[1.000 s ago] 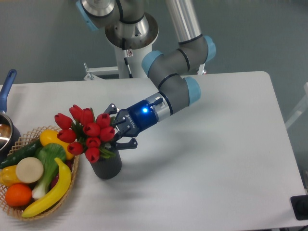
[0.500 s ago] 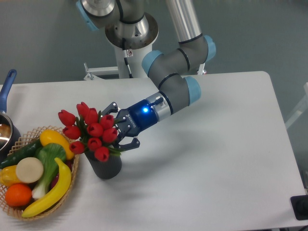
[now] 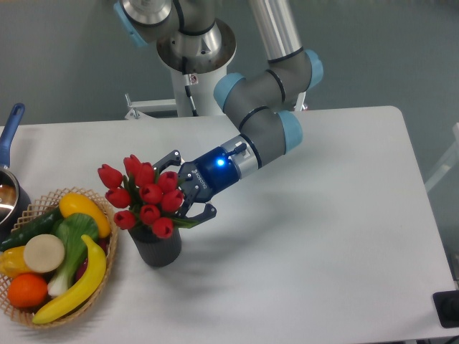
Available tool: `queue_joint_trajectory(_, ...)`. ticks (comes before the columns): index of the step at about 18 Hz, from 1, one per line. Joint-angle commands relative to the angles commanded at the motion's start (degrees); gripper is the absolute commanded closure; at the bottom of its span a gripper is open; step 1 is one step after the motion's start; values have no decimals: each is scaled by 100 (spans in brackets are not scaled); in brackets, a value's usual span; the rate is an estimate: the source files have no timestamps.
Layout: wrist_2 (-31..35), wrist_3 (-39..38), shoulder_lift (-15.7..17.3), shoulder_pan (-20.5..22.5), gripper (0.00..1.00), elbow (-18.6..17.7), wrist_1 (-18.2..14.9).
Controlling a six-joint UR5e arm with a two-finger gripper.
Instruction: Insert the flowers into the vase
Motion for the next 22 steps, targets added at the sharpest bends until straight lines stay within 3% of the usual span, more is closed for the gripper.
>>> queue_joint_trajectory(11, 518, -18, 422, 9, 0, -238, 0)
queue_joint_trajectory(16, 1283, -61, 843, 167, 0, -220, -17)
queue_joint_trajectory(22, 2250, -35, 1493, 360, 0, -439, -35)
